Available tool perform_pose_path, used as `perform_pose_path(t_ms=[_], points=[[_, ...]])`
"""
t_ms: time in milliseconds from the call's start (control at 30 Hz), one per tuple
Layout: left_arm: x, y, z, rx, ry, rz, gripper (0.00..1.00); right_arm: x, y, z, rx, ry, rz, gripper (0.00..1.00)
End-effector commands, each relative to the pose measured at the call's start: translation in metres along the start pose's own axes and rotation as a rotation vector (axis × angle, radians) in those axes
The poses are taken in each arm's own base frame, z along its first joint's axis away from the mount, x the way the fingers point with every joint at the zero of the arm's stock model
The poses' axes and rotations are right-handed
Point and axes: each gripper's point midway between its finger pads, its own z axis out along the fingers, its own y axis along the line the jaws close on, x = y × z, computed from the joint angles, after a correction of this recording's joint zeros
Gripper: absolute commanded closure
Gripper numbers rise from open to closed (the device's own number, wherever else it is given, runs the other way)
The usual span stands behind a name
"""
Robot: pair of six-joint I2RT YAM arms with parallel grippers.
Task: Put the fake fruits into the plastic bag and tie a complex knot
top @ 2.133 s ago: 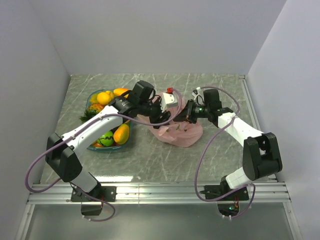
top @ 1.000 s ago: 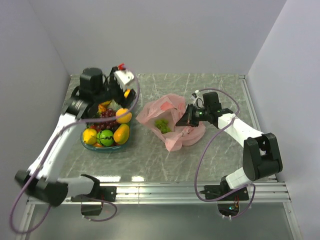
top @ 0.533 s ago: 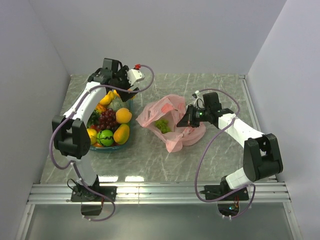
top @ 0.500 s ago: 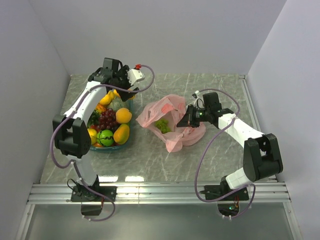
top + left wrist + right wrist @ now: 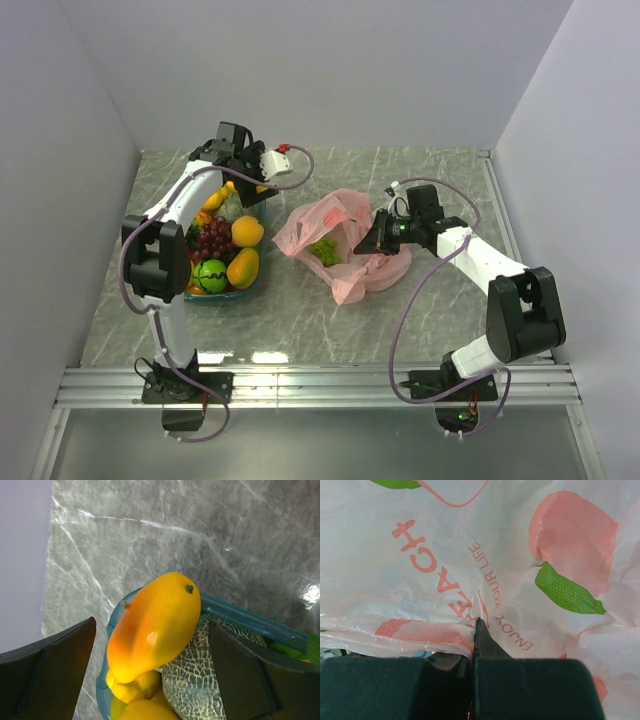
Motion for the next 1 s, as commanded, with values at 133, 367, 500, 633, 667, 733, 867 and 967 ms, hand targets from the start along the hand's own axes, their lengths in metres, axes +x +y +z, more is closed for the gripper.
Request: perform_pose_path(t_ms=[133, 367, 500, 633, 667, 733, 867, 967], points=[[0.009, 0.008, 0.016, -0.003, 0.025, 0.034, 0.03, -0.014, 0.01, -0.006, -0.031, -0.026, -0.023, 1.0], [0.002, 0.011, 0.012, 0.002, 0.003, 0.037, 0.28, -0.013, 0.006, -0.005, -0.02, -0.024, -0.014, 1.0], [-0.012, 0.013, -0.007, -0.026, -0.045, 0.032, 0.44, -0.015, 0.007, -0.005, -0.021, -0.025, -0.014, 1.0], [-0.037, 0.016, -0.039, -0.049, -0.12, 0.017, 0.62, -0.016, 0.006, -0.003, -0.019, -0.021, -0.01, 1.0], [-0.05, 0.019, -0.057, -0.067, -0.157, 0.017, 0.64, -0.017, 0.006, -0.003, -0.017, -0.022, -0.013, 1.0], [-0.076, 0.013, -0.083, -0.039, -0.252, -0.011, 0.68, -0.018, 0.007, -0.003, -0.02, -0.026, -0.015, 1.0], [-0.142, -0.01, -0.168, 0.026, -0.501, -0.039, 0.74, -0.022, 0.01, -0.006, -0.018, -0.037, -0.023, 1.0], [-0.192, -0.054, -0.231, 0.168, -0.715, -0.059, 0.78, -0.023, 0.011, -0.007, -0.016, -0.041, -0.03, 1.0]])
